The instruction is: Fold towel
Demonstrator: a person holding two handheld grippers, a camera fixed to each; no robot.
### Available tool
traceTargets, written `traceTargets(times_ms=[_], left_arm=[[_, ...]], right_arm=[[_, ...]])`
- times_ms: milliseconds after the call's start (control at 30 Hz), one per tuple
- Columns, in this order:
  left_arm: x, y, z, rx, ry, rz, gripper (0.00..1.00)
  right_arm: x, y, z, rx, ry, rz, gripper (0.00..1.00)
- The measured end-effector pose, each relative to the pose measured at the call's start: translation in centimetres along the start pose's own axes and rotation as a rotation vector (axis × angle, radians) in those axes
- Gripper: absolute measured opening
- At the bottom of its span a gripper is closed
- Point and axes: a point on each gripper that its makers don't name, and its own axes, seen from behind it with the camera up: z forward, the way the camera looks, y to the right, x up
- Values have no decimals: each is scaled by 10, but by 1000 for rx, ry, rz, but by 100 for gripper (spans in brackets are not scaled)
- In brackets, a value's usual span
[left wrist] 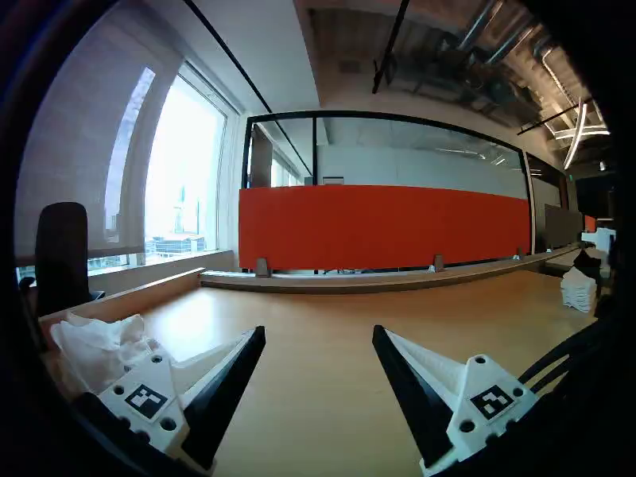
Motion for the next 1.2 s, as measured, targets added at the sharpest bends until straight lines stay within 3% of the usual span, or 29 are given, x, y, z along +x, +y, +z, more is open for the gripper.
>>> traceTargets(times_ms=[200,400,1200], left_arm=[[0,0,0,0,0,0,100],[0,0,0,0,0,0,100],[-1,0,0,0,0,0,100]], right_arm=[[-24,1,0,-10,-27,20,99],[-38,12,5,-56,-47,4,99],[-56,1,4,-10,-52,-11,99]])
